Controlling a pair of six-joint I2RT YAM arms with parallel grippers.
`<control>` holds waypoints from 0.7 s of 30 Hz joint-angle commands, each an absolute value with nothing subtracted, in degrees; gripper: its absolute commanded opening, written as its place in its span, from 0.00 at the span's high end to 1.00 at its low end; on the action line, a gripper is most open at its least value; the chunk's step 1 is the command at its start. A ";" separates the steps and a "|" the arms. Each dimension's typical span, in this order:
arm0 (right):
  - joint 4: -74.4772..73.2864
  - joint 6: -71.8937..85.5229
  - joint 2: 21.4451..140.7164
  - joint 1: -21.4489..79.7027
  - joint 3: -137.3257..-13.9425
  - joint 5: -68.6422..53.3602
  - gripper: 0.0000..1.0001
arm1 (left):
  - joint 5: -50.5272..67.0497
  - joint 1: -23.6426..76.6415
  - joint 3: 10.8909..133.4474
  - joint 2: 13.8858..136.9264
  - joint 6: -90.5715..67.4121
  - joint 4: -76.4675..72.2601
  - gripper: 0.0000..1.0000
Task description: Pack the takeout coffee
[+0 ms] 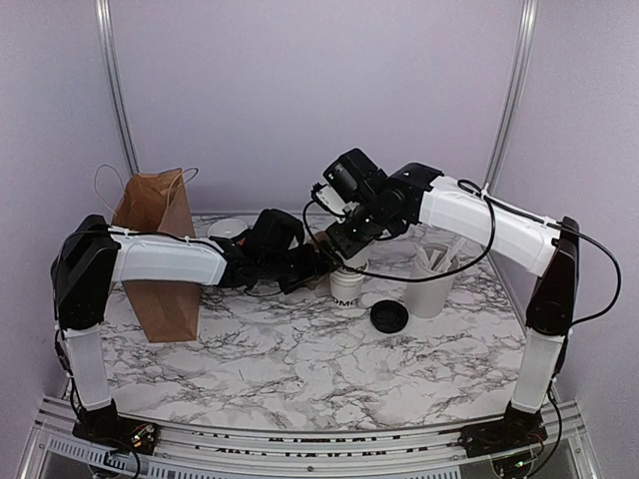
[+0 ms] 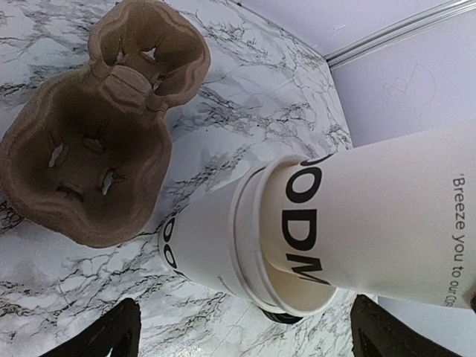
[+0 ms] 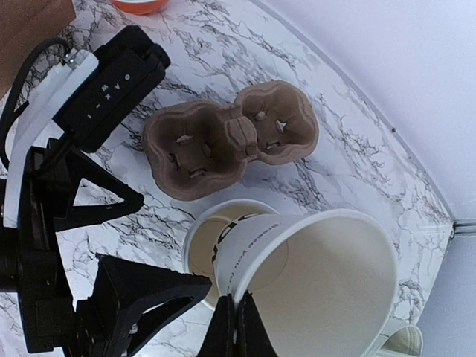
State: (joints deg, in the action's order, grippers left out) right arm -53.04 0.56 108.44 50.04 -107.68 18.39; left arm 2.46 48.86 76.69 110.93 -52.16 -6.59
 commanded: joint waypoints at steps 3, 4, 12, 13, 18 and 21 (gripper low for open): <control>-54.57 0.00 104.49 50.61 -110.83 21.53 1.00 | -0.44 47.92 76.52 108.02 -49.40 -2.58 0.01; -54.51 0.00 104.09 50.61 -110.75 21.46 1.00 | -0.56 47.64 75.68 107.07 -49.28 -2.71 0.01; -55.35 0.12 102.23 50.62 -111.88 20.68 1.00 | -2.99 46.87 71.31 99.37 -46.08 -2.16 0.01; -55.43 0.11 101.89 50.75 -112.10 20.23 1.00 | -3.53 46.80 70.85 98.44 -45.73 -1.71 0.01; -55.86 0.43 100.66 53.96 -112.31 19.12 1.00 | -6.61 46.18 67.73 92.76 -44.11 0.20 0.01; -54.58 0.76 100.63 57.67 -110.64 19.31 1.00 | -8.26 45.73 65.72 89.67 -43.16 1.42 0.01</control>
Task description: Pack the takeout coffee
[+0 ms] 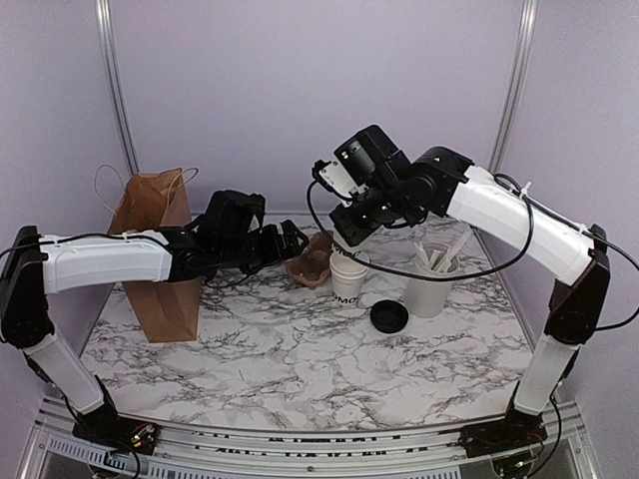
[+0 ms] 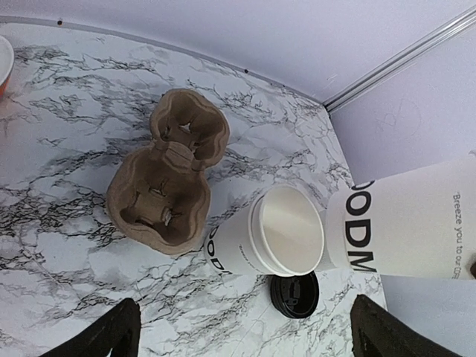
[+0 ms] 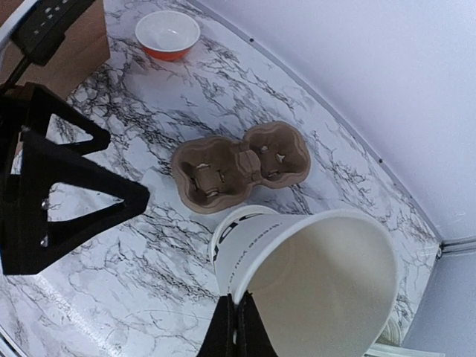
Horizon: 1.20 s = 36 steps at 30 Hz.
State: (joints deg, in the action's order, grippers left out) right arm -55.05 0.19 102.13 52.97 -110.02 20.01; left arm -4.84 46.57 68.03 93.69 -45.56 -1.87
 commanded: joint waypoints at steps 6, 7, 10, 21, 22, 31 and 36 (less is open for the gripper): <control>-48.70 3.06 100.33 63.94 -103.82 22.55 1.00 | -11.43 45.06 61.68 84.03 -42.19 3.06 0.01; -47.41 3.54 100.43 64.64 -102.68 22.48 1.00 | -11.99 44.94 60.91 83.23 -42.19 3.15 0.01; -44.13 4.71 101.17 66.77 -99.13 23.11 1.00 | -13.32 44.36 58.41 81.34 -42.19 3.54 0.01; -35.65 7.56 106.77 70.21 -91.59 24.69 1.00 | -13.80 43.34 53.15 76.60 -42.06 4.04 0.01; -35.38 7.56 107.50 70.49 -91.58 24.86 1.00 | -13.73 43.33 53.03 76.44 -41.95 4.04 0.01; -36.44 6.94 111.69 72.64 -94.08 23.97 0.93 | -13.38 42.97 52.73 75.93 -41.48 4.00 0.01; -37.32 7.41 112.05 72.77 -94.04 23.48 0.86 | -13.23 42.89 52.73 76.10 -41.48 3.57 0.01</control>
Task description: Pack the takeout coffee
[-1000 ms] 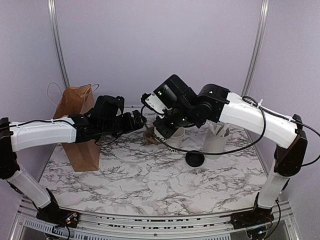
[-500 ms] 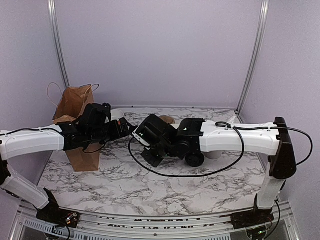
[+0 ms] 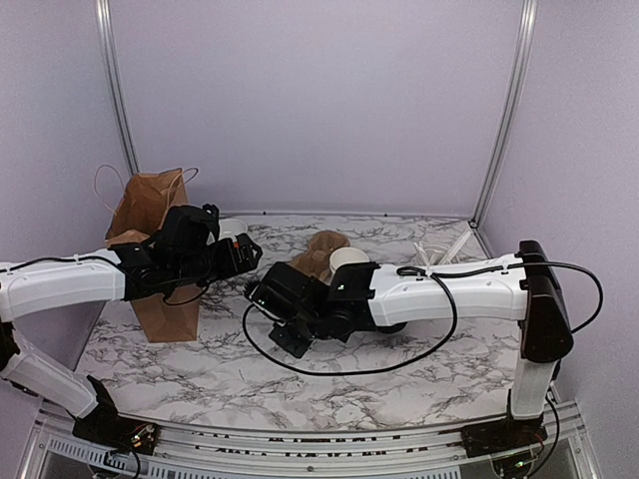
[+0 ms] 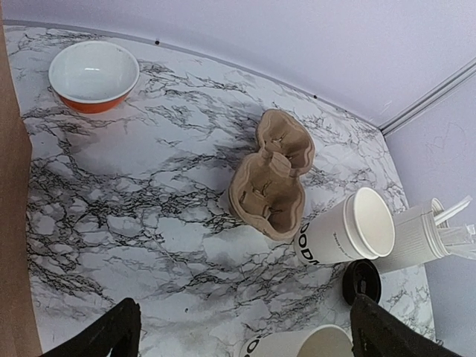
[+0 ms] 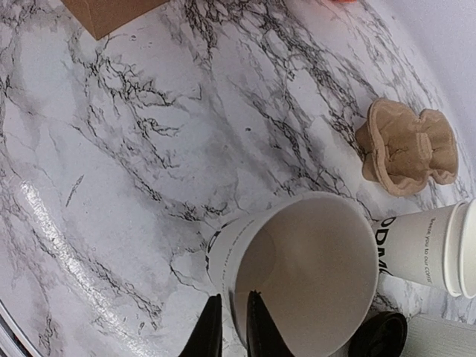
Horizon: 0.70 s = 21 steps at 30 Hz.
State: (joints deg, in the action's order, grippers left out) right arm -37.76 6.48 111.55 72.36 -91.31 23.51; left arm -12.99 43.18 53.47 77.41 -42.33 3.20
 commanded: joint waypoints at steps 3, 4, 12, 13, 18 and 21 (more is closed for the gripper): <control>-37.55 7.61 111.90 72.75 -94.15 22.96 0.84 | -13.03 42.89 52.73 76.29 -41.57 3.49 0.01; -37.80 7.75 111.74 72.76 -94.44 22.76 0.84 | -13.01 42.89 52.73 76.29 -41.57 3.44 0.01; -40.23 7.70 108.75 72.77 -98.69 19.26 0.70 | -12.78 42.80 52.65 76.20 -41.74 3.35 0.01; -40.56 7.58 108.34 72.69 -99.14 18.99 0.68 | -12.68 42.80 52.58 76.20 -41.86 3.28 0.01; -40.72 8.32 105.63 70.06 -100.01 15.15 0.57 | -12.32 42.80 52.45 76.03 -41.84 2.99 0.01; -40.10 9.16 103.91 66.90 -98.89 12.06 0.55 | -12.13 42.76 52.47 75.81 -41.58 2.99 0.01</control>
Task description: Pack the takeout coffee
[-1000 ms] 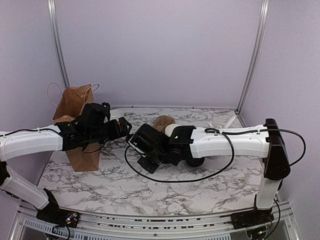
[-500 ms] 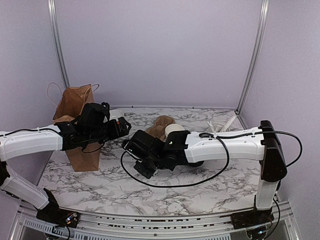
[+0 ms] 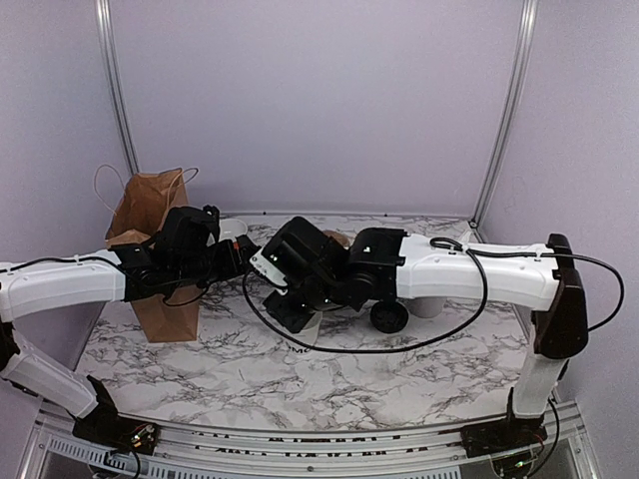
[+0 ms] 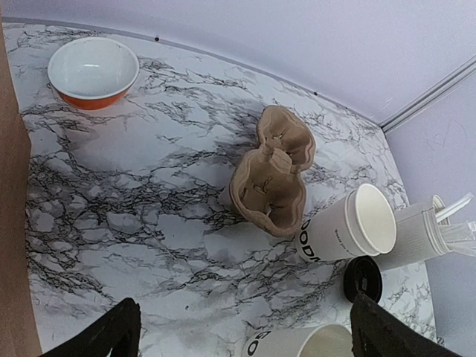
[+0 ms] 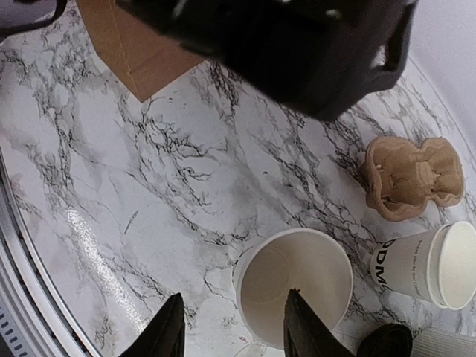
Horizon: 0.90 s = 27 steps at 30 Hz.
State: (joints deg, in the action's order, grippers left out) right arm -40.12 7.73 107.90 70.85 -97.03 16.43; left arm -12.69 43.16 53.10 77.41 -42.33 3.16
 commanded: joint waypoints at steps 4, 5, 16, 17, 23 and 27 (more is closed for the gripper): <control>-38.01 10.78 102.04 62.06 -96.61 5.58 0.54 | -12.26 42.80 52.56 75.35 -41.27 2.99 0.01; -37.27 11.27 101.78 60.91 -96.20 3.99 0.54 | -12.24 42.80 52.62 75.26 -41.16 3.00 0.01; -30.62 15.00 105.58 52.82 -91.58 -4.14 0.53 | -11.70 42.80 52.65 74.89 -41.04 3.08 0.01; -29.86 15.41 106.23 52.32 -91.08 -4.10 0.53 | -11.71 42.80 52.65 74.85 -41.03 3.08 0.01; -28.06 16.45 111.13 50.08 -90.54 -1.69 0.53 | -11.87 42.80 52.71 74.57 -40.91 3.38 0.01; -25.62 17.89 113.13 48.57 -89.17 -1.69 0.53 | -11.98 42.80 52.82 74.63 -40.87 3.45 0.01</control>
State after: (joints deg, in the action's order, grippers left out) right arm -29.19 15.73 111.74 50.13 -90.00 -2.35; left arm -12.05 43.16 53.10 75.99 -41.71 3.14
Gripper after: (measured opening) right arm 0.472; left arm 0.993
